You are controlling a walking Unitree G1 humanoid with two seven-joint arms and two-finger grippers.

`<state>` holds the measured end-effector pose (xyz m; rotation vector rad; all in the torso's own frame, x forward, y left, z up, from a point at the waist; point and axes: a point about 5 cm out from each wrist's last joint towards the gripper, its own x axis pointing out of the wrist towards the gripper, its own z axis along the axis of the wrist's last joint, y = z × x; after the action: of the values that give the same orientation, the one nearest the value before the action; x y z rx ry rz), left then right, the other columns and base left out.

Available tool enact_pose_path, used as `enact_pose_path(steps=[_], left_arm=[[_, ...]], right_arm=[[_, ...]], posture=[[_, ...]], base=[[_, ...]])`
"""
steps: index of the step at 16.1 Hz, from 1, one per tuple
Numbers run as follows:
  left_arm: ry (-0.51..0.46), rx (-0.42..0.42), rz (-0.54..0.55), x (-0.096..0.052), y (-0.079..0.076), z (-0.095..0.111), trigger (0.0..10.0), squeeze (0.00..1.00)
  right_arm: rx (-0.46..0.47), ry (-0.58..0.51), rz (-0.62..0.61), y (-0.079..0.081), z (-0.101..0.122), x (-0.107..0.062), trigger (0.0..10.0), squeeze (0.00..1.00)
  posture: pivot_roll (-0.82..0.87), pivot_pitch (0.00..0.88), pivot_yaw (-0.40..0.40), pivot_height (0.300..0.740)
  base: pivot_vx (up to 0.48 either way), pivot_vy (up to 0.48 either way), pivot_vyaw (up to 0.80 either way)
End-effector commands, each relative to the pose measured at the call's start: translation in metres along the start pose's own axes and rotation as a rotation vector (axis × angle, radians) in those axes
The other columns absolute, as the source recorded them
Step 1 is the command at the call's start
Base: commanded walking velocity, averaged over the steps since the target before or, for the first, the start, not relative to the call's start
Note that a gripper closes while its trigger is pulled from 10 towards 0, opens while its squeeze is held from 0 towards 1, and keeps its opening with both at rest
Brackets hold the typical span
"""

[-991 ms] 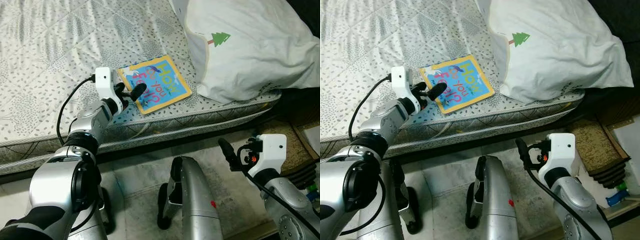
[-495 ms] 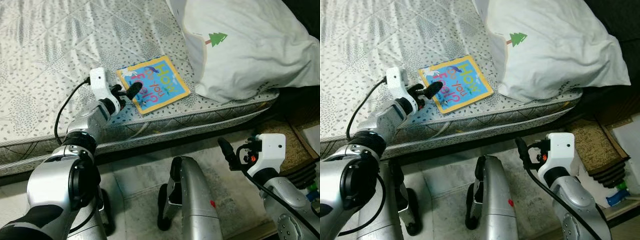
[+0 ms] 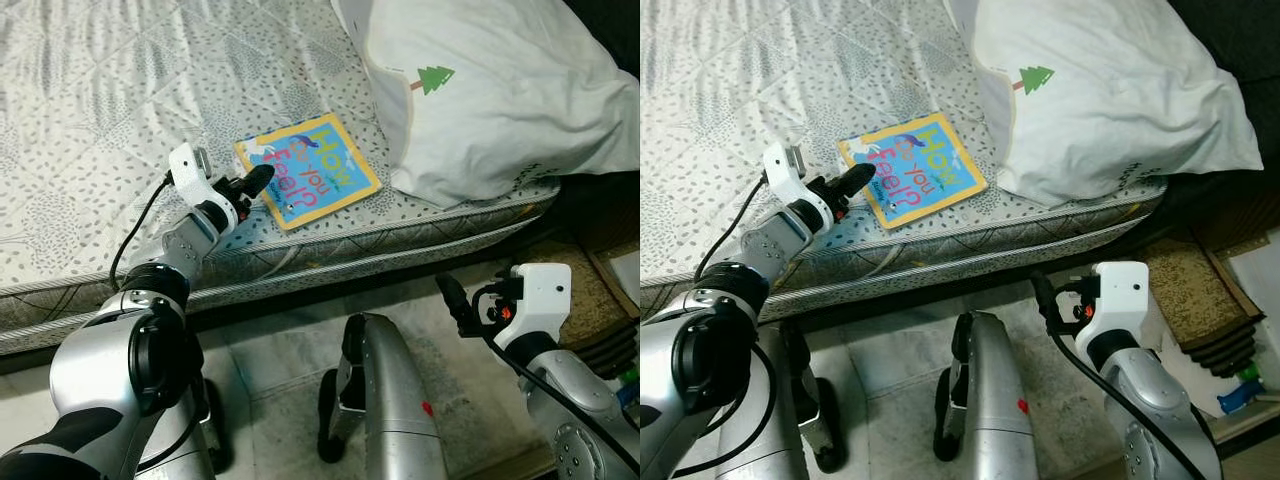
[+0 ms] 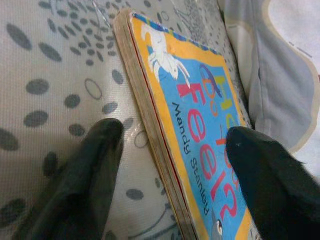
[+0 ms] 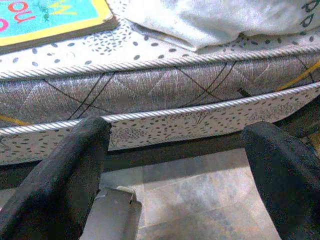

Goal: Clean up the room

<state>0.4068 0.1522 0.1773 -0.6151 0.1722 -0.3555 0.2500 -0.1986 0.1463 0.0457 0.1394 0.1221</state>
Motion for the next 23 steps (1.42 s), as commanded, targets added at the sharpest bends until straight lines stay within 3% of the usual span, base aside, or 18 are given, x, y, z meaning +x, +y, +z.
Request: enact_pose_path(steps=[1,8,14,19,23], left_arm=[[0.135,-0.036,0.046,-0.004,0.008,-0.034,0.0,0.0],[0.172,-0.094,0.014,-0.002,0.002,-0.043,0.0,0.0],[0.217,-0.078,-0.027,0.004,-0.013,-0.054,0.0,0.0],[0.224,-0.08,-0.019,0.002,-0.009,-0.056,0.0,0.0],[0.182,-0.063,0.02,-0.001,0.0,-0.043,0.0,0.0]], right_arm=[[-0.003,0.029,-0.025,-0.006,-0.007,-0.003,10.0,0.0],[-0.001,0.016,-0.024,-0.004,-0.004,-0.003,10.0,0.0],[-0.008,0.008,-0.025,-0.003,-0.002,-0.005,10.0,0.0],[-0.01,0.009,-0.028,-0.004,-0.002,-0.006,10.0,0.0],[-0.007,0.009,-0.025,-0.003,-0.003,-0.004,10.0,0.0]], posture=[[-0.29,0.345,-0.164,0.533],[-0.31,0.338,-0.154,0.533],[-0.33,0.343,-0.149,0.533],[-0.33,0.345,-0.144,0.533],[-0.32,0.339,-0.146,0.533]], base=[[0.0,0.0,0.0],[0.0,0.0,0.0],[0.0,0.0,0.0],[0.0,0.0,0.0],[0.0,0.0,0.0]])
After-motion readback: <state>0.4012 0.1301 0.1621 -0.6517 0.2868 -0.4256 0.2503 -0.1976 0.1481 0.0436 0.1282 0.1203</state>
